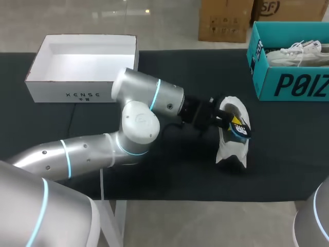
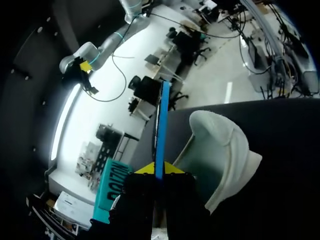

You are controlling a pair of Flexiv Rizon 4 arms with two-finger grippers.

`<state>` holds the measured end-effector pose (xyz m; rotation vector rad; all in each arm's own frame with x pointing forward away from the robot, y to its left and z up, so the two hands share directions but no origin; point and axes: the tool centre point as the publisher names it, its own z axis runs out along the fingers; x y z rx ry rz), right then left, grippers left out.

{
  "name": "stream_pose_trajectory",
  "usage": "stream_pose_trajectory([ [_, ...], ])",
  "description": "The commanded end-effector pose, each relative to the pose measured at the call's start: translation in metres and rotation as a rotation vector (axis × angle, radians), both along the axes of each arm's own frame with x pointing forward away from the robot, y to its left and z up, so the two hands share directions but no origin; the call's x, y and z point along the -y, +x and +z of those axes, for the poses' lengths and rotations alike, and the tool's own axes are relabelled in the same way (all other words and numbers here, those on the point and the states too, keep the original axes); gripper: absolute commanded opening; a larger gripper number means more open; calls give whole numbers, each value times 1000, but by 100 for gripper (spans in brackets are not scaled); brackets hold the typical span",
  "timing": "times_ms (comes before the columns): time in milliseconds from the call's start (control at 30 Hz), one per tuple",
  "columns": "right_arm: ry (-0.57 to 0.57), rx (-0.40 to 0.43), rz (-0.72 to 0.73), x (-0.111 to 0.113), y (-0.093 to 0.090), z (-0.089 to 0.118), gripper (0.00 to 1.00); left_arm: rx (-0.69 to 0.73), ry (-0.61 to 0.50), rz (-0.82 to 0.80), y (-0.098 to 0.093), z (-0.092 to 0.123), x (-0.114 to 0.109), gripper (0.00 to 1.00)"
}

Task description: Take the shoe out of the shoebox, open the shoe tongue, remove and reinsert the insole, then place the shoe into the shoebox

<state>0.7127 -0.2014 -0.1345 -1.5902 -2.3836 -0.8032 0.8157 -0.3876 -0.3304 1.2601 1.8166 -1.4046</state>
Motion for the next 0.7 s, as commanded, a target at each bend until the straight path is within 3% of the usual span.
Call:
stream_pose_trajectory([
  [33,-1,-3,1,0,1,0,100,-4,-37,-25,-7,-4,12,0],
  [700,-1,-3,1,0,1,0,100,-35,-129,-123,-54,33,26,0],
])
